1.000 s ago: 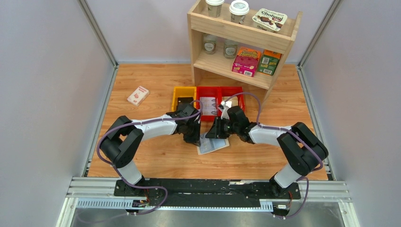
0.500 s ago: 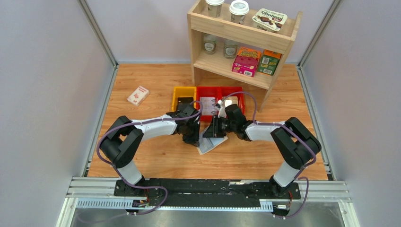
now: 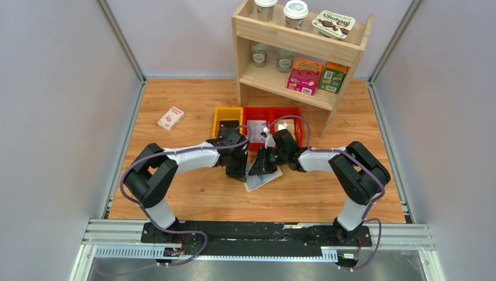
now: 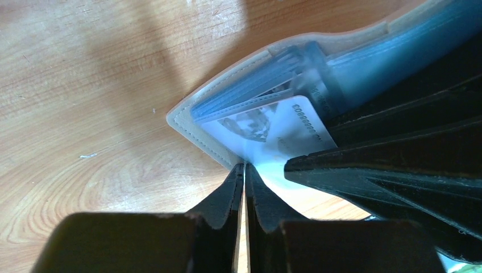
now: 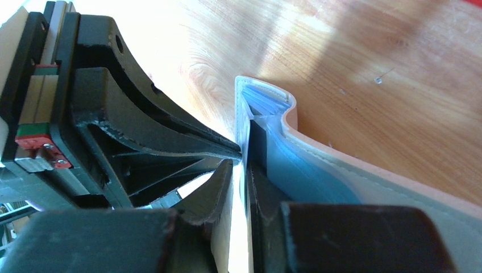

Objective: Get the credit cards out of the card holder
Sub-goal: Remove the credit card from the card holder.

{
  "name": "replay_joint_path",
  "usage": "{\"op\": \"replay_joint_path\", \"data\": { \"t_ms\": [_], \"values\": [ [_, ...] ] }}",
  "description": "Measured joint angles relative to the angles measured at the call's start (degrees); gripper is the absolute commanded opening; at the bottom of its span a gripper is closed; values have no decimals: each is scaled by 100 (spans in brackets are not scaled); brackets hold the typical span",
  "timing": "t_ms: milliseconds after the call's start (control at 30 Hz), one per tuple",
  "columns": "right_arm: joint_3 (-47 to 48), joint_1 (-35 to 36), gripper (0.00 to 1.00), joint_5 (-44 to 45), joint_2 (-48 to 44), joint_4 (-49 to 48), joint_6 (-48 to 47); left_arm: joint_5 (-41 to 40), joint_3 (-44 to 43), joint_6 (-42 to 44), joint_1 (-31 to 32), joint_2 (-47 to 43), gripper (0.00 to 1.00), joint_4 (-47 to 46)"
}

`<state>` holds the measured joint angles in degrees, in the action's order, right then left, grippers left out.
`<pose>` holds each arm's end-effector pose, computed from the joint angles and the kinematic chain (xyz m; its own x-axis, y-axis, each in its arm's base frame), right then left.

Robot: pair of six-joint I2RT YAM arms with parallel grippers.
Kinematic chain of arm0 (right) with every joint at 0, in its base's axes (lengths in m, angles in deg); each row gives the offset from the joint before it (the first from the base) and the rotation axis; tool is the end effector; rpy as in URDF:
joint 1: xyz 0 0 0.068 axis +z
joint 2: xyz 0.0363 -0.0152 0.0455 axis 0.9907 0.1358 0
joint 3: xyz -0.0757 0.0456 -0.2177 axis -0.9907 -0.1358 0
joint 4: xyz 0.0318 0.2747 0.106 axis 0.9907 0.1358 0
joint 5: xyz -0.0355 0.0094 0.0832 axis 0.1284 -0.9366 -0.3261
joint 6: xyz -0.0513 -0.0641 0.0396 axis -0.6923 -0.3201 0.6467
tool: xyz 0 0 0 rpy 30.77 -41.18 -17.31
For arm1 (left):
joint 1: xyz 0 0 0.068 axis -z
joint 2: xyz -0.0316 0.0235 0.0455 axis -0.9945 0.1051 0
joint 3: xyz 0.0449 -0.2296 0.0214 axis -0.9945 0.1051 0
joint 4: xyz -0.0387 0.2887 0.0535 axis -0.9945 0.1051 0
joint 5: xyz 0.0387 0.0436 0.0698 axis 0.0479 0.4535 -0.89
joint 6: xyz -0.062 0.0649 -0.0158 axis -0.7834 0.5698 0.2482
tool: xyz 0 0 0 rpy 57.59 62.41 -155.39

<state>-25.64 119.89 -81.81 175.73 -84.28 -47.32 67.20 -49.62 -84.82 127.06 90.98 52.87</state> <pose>0.2622 0.2618 0.0368 -0.9498 -0.1011 -0.2961 -0.2968 0.5903 0.7507 0.2480 -0.2517 0.0476 -0.9743 0.0863 -0.2081 0.1595 0.9165 -0.3668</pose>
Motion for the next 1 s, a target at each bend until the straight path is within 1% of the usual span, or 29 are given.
{"op": "replay_joint_path", "data": {
  "t_ms": [300, 533, 733, 1000],
  "values": [
    [-457, -229, 17, -404, -400, -31, 52, -44, -81, 22, 4, 63, 10, 70],
    [-699, -387, 17, -544, -752, -133, 101, -42, -142, 46, 4, 114, 10, 138],
    [-833, -481, 13, -610, -861, -271, 157, -39, -160, 52, 4, 127, 9, 157],
    [-1008, -699, 9, -599, -1088, -210, 136, -37, -177, 63, 4, 138, 9, 177]
  ]
}}
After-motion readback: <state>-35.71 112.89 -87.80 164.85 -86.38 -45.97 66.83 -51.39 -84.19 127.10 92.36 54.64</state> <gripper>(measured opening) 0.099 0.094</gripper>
